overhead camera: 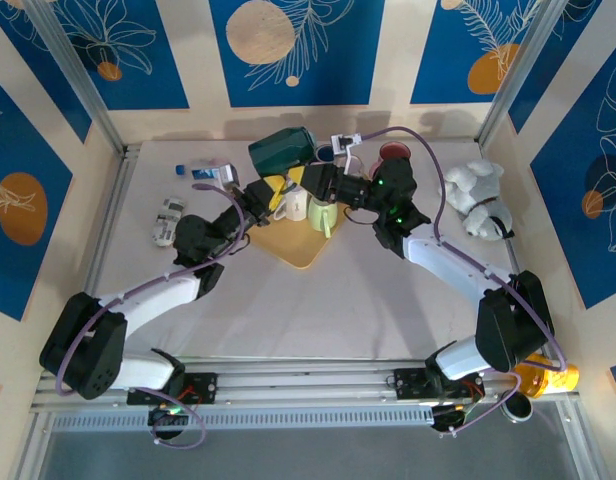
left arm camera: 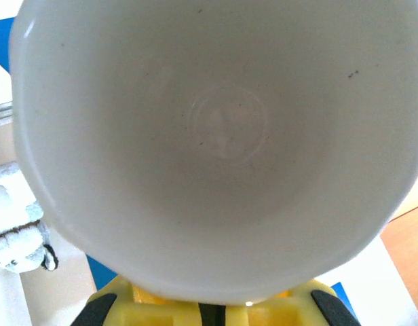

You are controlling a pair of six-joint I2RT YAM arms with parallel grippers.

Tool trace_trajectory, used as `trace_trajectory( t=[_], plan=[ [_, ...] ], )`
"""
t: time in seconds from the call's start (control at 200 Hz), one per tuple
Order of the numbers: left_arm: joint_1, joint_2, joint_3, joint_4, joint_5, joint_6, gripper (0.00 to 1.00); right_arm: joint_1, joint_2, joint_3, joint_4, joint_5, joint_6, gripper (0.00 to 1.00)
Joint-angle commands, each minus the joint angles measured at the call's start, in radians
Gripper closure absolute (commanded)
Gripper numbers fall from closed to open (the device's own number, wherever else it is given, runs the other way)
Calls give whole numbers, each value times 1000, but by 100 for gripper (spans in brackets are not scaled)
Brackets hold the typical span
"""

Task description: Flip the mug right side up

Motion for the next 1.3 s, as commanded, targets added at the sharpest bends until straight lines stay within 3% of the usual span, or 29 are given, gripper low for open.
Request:
trace_trajectory(
  t=[0.0, 0.195, 0.33, 0.555, 0.775, 1.025, 1.295],
  plan=[
    [-7, -31, 42, 122, 19, 68, 100, -6, -39, 12, -27, 19, -40, 51],
    [8, -39, 55, 82, 52, 140, 100, -22, -96, 17, -197, 14, -135, 40],
    [25, -77, 66, -13, 81, 202, 100, -39, -157, 24, -368, 10, -243, 40],
    [53, -216, 109, -391, 131, 443, 100, -52, -278, 55, -743, 97, -524, 40],
    [60, -318, 244, -972, 129, 739, 100, -79, -332, 93, -1044, 214, -713, 40],
    [62, -331, 418, -1467, -29, 1005, 100, -113, -349, 92, -1133, 233, -817, 40],
    [78, -258, 568, -1833, -302, 1099, 100, -113, -346, 73, -1107, 211, -843, 41]
  ],
)
